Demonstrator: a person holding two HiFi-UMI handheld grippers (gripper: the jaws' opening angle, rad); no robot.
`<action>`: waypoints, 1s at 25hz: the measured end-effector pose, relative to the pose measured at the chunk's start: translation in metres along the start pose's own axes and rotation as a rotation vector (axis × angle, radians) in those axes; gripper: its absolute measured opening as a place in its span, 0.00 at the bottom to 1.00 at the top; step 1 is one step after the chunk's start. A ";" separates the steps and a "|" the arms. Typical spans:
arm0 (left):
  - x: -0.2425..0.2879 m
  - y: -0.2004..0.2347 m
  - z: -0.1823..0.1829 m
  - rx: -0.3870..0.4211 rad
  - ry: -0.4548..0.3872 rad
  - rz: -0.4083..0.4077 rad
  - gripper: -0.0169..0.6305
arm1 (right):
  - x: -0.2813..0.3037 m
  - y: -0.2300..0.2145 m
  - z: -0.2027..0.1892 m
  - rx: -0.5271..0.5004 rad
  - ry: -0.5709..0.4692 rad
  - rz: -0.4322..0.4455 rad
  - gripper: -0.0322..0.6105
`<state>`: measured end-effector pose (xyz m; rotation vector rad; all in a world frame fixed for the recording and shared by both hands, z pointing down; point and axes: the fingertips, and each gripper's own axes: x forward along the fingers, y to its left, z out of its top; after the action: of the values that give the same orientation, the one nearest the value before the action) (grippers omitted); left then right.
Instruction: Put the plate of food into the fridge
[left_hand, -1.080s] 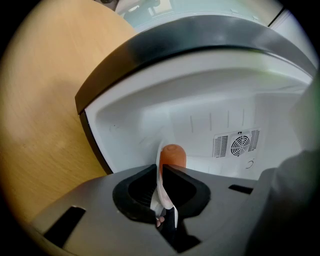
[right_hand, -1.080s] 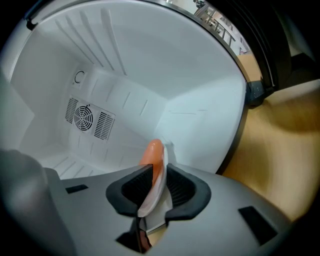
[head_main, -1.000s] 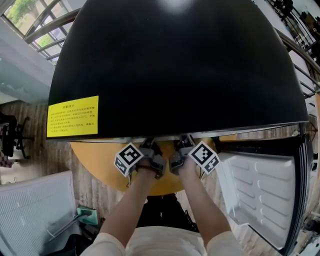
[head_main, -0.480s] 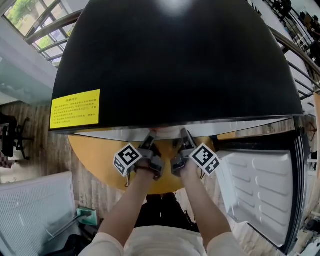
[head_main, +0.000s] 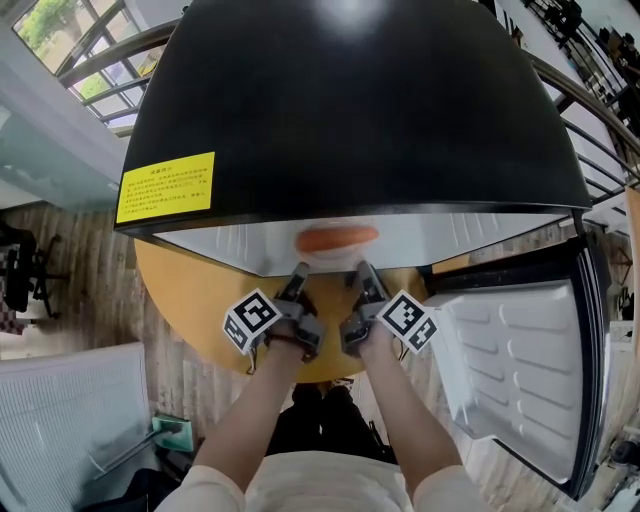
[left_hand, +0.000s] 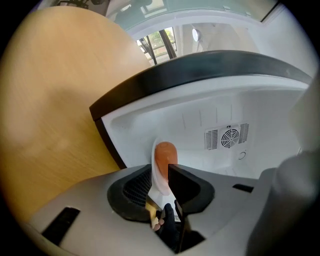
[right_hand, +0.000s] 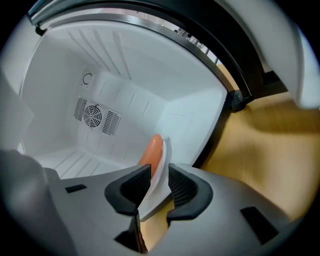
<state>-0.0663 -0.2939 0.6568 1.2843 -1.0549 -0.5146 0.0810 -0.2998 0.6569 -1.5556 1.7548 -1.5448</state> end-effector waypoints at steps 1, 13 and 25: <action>-0.005 -0.002 -0.002 0.020 0.007 0.000 0.18 | -0.004 0.003 -0.001 -0.021 0.009 0.005 0.22; -0.088 -0.041 -0.035 0.301 0.112 -0.026 0.16 | -0.089 0.043 -0.017 -0.247 0.072 0.036 0.14; -0.169 -0.090 -0.073 0.909 0.119 -0.011 0.06 | -0.166 0.094 -0.039 -0.586 0.106 0.093 0.11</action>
<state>-0.0627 -0.1424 0.5198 2.0766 -1.2261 0.0764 0.0617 -0.1568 0.5269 -1.6185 2.4564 -1.1396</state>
